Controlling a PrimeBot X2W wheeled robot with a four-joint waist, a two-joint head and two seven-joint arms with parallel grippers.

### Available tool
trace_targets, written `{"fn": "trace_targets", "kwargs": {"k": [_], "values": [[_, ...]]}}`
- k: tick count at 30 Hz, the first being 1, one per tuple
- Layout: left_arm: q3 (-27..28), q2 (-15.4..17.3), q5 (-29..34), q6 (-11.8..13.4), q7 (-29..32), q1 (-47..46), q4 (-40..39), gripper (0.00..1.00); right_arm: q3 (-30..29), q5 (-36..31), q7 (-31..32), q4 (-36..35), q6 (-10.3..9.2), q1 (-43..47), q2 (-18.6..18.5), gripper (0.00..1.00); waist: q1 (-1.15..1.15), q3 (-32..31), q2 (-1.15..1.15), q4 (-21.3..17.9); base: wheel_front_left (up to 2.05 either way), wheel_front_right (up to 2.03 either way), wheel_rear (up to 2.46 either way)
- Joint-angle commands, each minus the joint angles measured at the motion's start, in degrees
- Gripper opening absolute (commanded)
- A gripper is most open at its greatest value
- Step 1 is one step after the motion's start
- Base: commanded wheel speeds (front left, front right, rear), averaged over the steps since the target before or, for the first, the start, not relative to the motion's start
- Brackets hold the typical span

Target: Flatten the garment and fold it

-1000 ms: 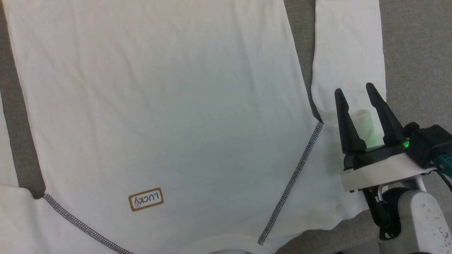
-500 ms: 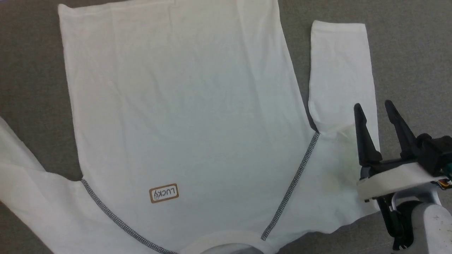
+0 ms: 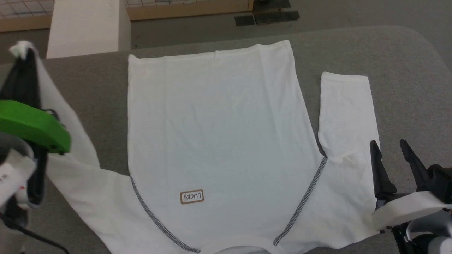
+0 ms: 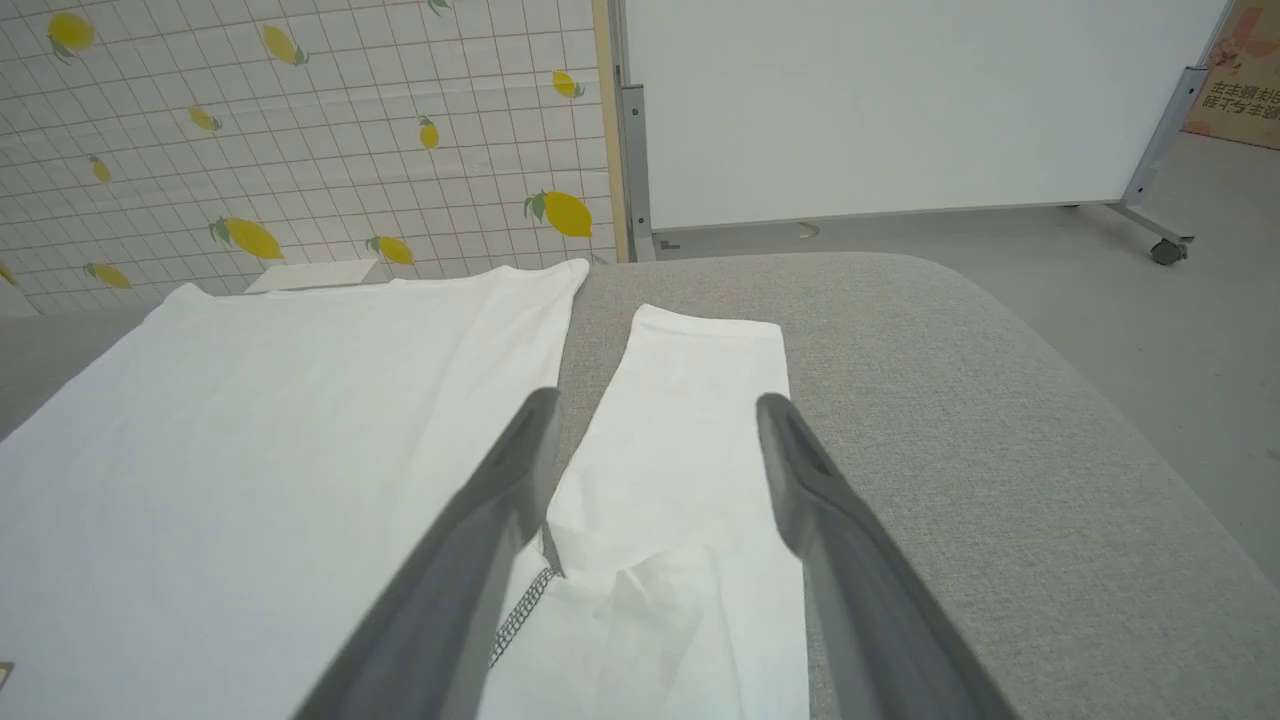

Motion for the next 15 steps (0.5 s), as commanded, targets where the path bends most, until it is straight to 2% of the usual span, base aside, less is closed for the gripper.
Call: {"fn": "trace_targets", "kwargs": {"k": [1, 5, 7, 12, 15], "values": [[-1.83, -1.38, 0.97, 0.17, 0.52, 0.74, -2.02, 0.00, -0.08, 0.12, 0.40, -0.66, -0.09, 0.63, 0.00, 1.00, 0.00, -3.99, 0.00, 3.66, 0.00, 0.00, 0.00], [-9.41, -7.10, 1.30, -0.98, 1.50, -0.89, -6.00, 0.00, -0.17, 0.15, 1.57, -1.76, -0.09, 1.33, 0.00, 1.00, 0.00, -4.59, 0.00, 4.24, 0.00, 0.00, 0.00], [-13.56, -11.19, 0.95, -1.94, 1.56, -2.27, -5.58, 0.00, -0.05, 0.10, 2.02, -2.22, -0.09, 1.40, 0.00, 1.00, 0.00, -4.59, 0.00, 4.34, 0.00, 0.00, 0.00], [-23.23, -22.40, -0.55, -6.08, -0.02, -6.28, 2.17, 0.00, 1.32, 0.25, 2.88, -2.79, -0.09, 1.06, 0.00, 1.00, 0.00, -3.81, 0.00, 3.62, 0.00, 0.00, 0.00], [-29.14, -27.46, -0.64, -9.52, -0.15, -7.99, 9.73, 0.00, 2.10, 0.46, 3.08, -2.69, -0.09, 0.86, 0.00, 1.00, 0.00, -3.19, 0.00, 2.57, 0.00, 0.00, 0.00]]}}
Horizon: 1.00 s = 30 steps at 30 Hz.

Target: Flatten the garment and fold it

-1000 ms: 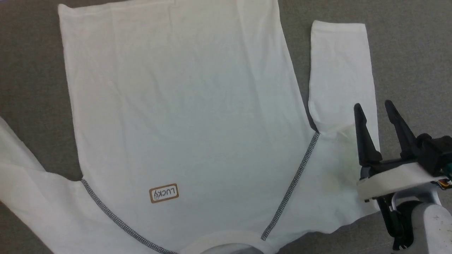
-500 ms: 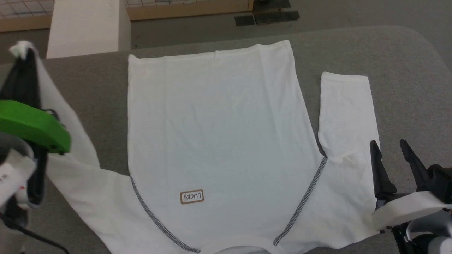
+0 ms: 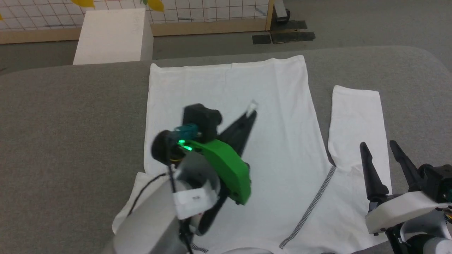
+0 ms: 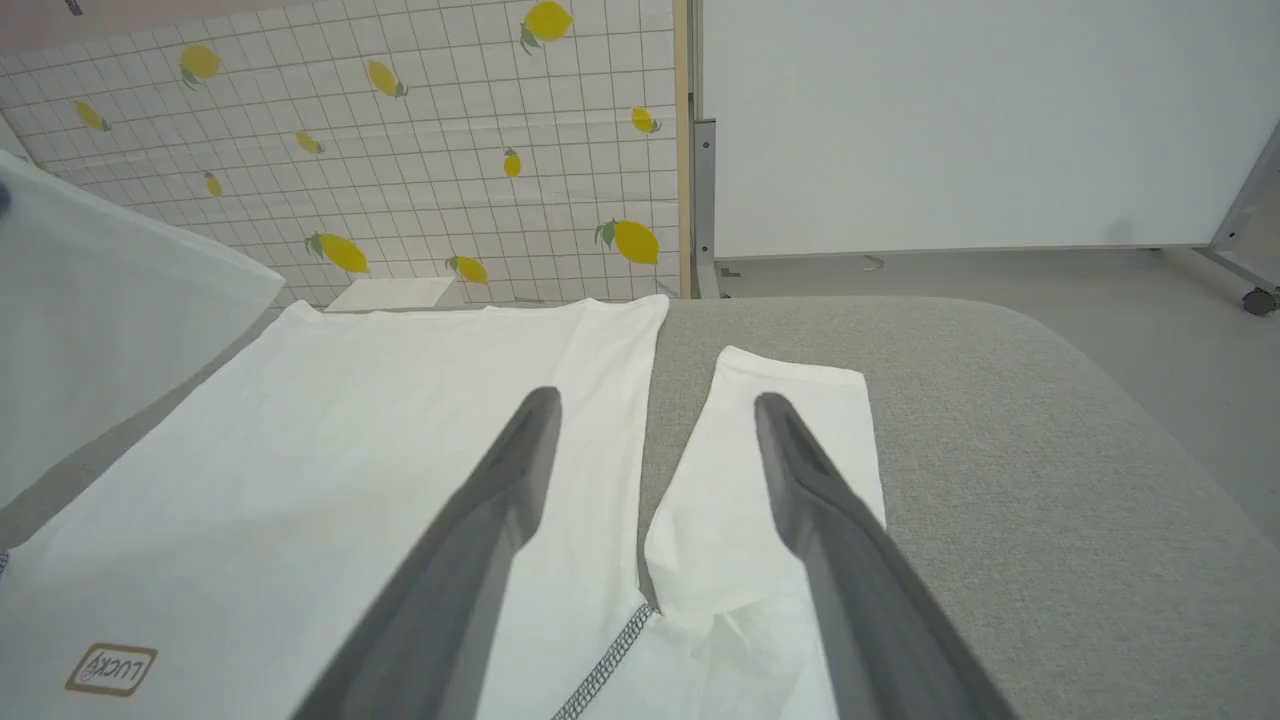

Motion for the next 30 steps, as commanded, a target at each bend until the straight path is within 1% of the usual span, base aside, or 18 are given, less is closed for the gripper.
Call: {"fn": "trace_targets", "kwargs": {"k": [1, 4, 8, 14, 18, 20, 21, 22, 24, 27, 29, 30], "values": [[-1.95, -1.63, 0.09, -1.49, -0.04, -1.04, 3.21, 0.00, 0.15, 0.29, 0.09, -0.09, -0.09, -0.06, -0.03, 1.00, 0.01, 0.84, 0.00, -1.17, 0.00, 0.00, 0.00], [-6.37, -5.44, 0.30, -4.27, -0.35, -1.72, 11.05, 0.00, 0.47, 0.44, 0.16, 0.25, -0.09, -0.07, -0.03, 1.00, 0.01, 1.35, 0.00, -2.36, 0.00, 0.00, 0.00], [-11.20, -8.51, 1.44, -7.33, -0.60, -2.41, 20.99, 0.00, 0.74, 0.76, 0.02, 0.58, -0.09, -0.12, -0.03, 1.00, 0.01, 2.12, 0.00, -3.74, 0.00, 0.00, 0.00], [-17.39, -11.15, 2.54, -11.92, -0.31, -3.55, 32.93, 0.00, 1.17, 1.27, -0.40, 1.17, -0.09, -0.54, -0.03, 1.00, 0.01, 3.33, 0.00, -5.31, 0.00, 0.00, 0.00], [-20.49, -11.98, 2.01, -14.42, 1.28, -3.73, 38.01, 0.01, 1.22, 1.56, -0.79, 1.54, -0.09, -0.76, -0.03, 1.00, 0.01, 4.04, 0.00, -5.76, 0.00, 0.00, 0.00], [-21.21, -12.22, 0.58, -15.53, 2.46, -3.47, 39.35, 0.49, 1.10, 1.69, -0.91, 1.75, -0.09, -0.80, -0.03, 1.00, 0.01, 4.25, 0.00, -5.73, 0.00, 0.00, 0.00], [-21.43, -12.29, -0.20, -15.98, 3.19, -3.40, 39.72, 1.00, 1.01, 1.75, -0.97, 1.88, -0.09, -0.80, -0.03, 1.00, 0.01, 4.31, 0.00, -5.66, 0.00, 0.00, 0.00], [-21.74, -12.36, -1.04, -16.56, 4.01, -3.49, 39.92, 1.00, 0.87, 1.73, -0.99, 2.07, -0.09, -0.79, -0.03, 1.00, 0.01, 4.34, 0.00, -5.51, 0.00, 0.00, 0.00], [-20.86, -12.43, -2.64, -16.90, 3.81, -3.84, 39.40, 1.00, 0.58, 1.69, -0.96, 2.33, -0.09, -0.77, -0.03, 1.00, 0.01, 4.27, 0.00, -5.12, 0.00, 0.00, 0.00], [-17.68, -12.45, -4.24, -16.10, 0.25, -4.57, 37.32, 1.00, -0.01, 1.49, -0.57, 2.61, -0.09, -0.89, -0.03, 1.00, 0.01, 3.93, 0.00, -4.37, 0.00, 0.00, 0.00], [-14.68, -11.85, -4.91, -15.17, -3.69, -4.97, 35.28, 1.00, -0.54, 1.02, -0.08, 2.69, -0.09, -1.09, -0.03, 1.00, 0.01, 3.63, 0.00, -3.77, 0.00, 0.00, 0.00], [-9.29, -9.21, -5.05, -12.53, -10.44, -5.32, 31.53, 1.00, -1.59, 0.14, 0.89, 2.76, -0.09, -1.90, -0.04, 1.00, 0.01, 3.39, 0.00, -2.81, 0.00, 0.00, 0.00]]}}
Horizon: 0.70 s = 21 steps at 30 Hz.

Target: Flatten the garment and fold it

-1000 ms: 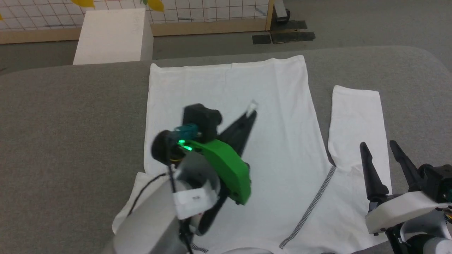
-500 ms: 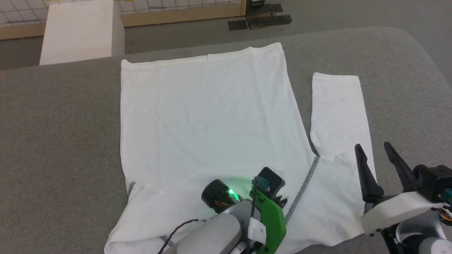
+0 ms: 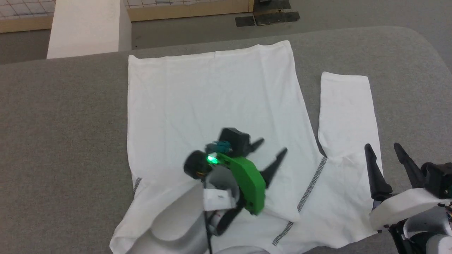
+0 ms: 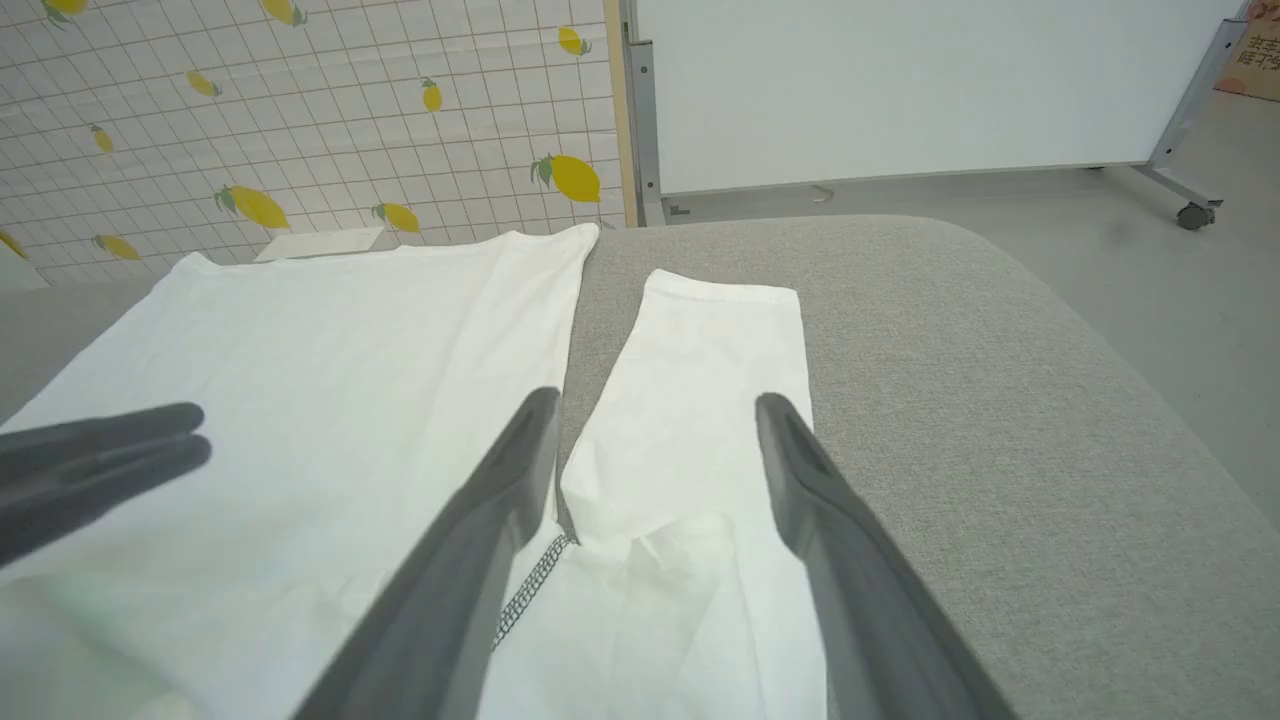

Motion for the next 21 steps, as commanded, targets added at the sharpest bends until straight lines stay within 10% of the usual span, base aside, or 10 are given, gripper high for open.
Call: {"fn": "trace_targets", "kwargs": {"k": [1, 9, 21], "values": [[1.97, 2.01, 0.08, 1.34, -2.40, -0.87, -1.17, 1.00, -0.40, -0.62, 0.38, 0.17, -0.09, -1.56, -0.17, 1.00, 0.00, -0.25, -0.01, 0.81, 0.00, 0.00, 0.00], [15.98, 13.79, 2.43, 9.93, -17.53, 4.06, -8.03, 1.00, -3.75, -0.43, 4.12, 5.53, -0.09, -9.84, -4.35, 1.00, 0.00, 2.15, -0.01, 3.27, 0.00, 0.00, 0.00], [32.15, 18.03, 10.04, 10.69, -19.12, 14.41, -17.10, 1.00, -8.97, 3.90, 10.87, 24.40, -0.09, -29.33, -10.92, 1.00, 0.00, 10.68, -0.01, 6.96, 0.00, 0.00, 0.00]]}}
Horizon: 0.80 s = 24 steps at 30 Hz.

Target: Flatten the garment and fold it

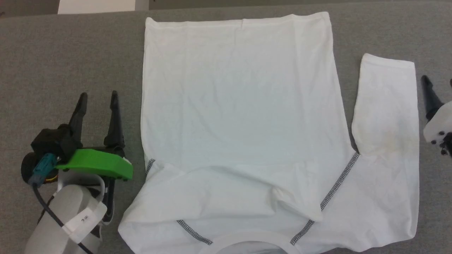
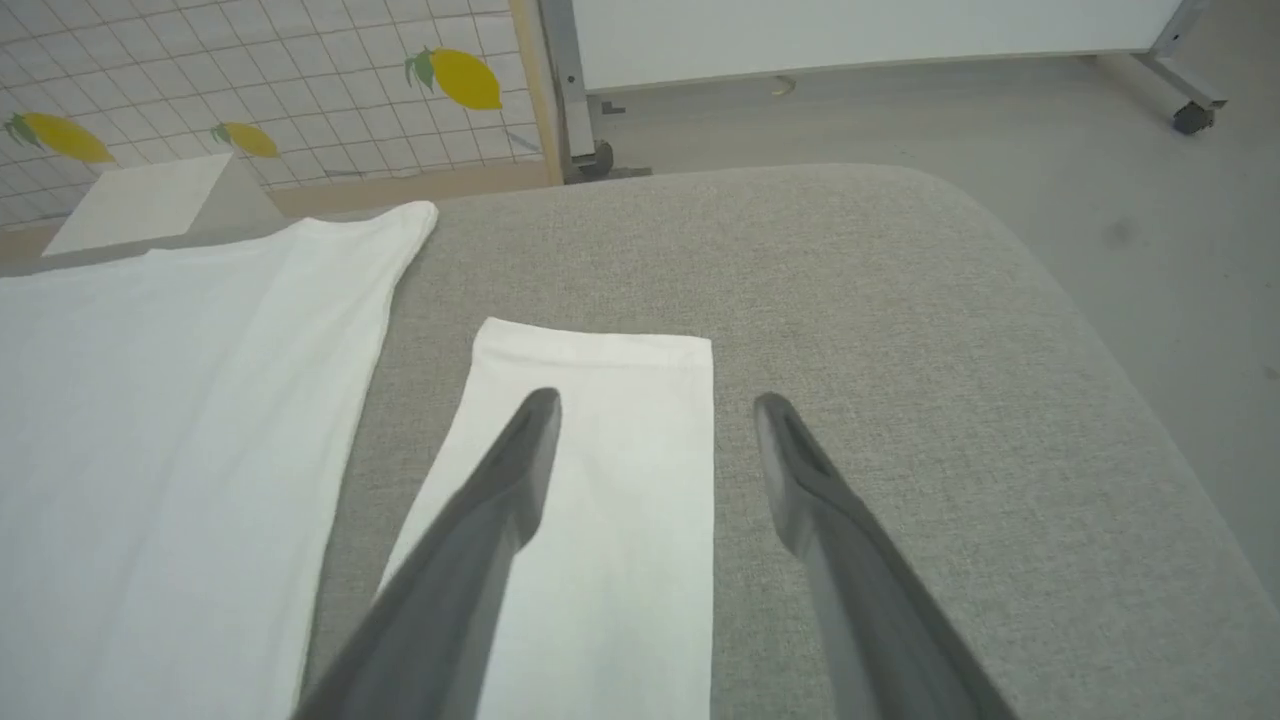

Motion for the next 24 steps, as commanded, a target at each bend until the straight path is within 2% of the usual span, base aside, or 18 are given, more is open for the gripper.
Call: {"fn": "trace_targets", "kwargs": {"k": [1, 7, 18, 19, 20, 22, 24], "values": [[1.48, -0.38, 1.35, -0.49, -0.25, 1.48, -0.87, 1.00, -0.83, 0.21, 1.03, 1.93, -0.09, -2.57, -0.71, 1.00, 0.00, 3.87, 0.00, 2.26, 0.00, 0.00, 0.00], [7.74, -3.41, 4.77, -3.51, -0.26, 3.37, -3.62, 1.00, -6.17, -2.10, 6.89, 11.52, -0.09, -12.16, -2.97, 1.00, 0.00, 9.13, 0.00, 4.98, 0.00, 0.00, 0.00], [13.56, -8.65, 9.28, -8.42, -0.27, 3.56, -4.04, 1.00, -12.81, -9.29, 17.48, 16.76, -0.09, -19.73, -3.06, 1.00, 0.00, 12.81, 0.00, 7.39, 0.00, 0.00, 0.00], [13.83, -8.94, 9.55, -8.80, -0.27, 3.61, -3.88, 1.00, -13.04, -9.47, 18.38, 16.72, -0.09, -19.81, -2.92, 0.80, 0.00, 12.80, 0.00, 7.41, 0.00, 0.00, 0.00], [14.18, -9.27, 9.90, -9.20, -0.27, 3.67, -3.68, 1.00, -13.23, -9.68, 19.47, 16.60, -0.09, -19.77, -2.76, 0.35, 0.00, 12.71, 0.00, 7.39, 0.00, 0.00, 0.00], [14.87, -9.75, 10.47, -9.77, -0.27, 3.81, -3.22, 1.00, -13.20, -10.19, 21.14, 16.23, -0.09, -19.28, -2.58, 0.00, 0.00, 12.30, 0.00, 7.19, 0.00, 0.00, 0.00], [15.56, -10.17, 10.99, -10.28, -0.27, 4.08, -2.70, 1.00, -13.29, -10.31, 21.87, 15.45, -0.09, -18.41, -2.30, 0.00, 0.00, 11.52, 0.00, 6.84, 0.00, 0.00, 0.00]]}}
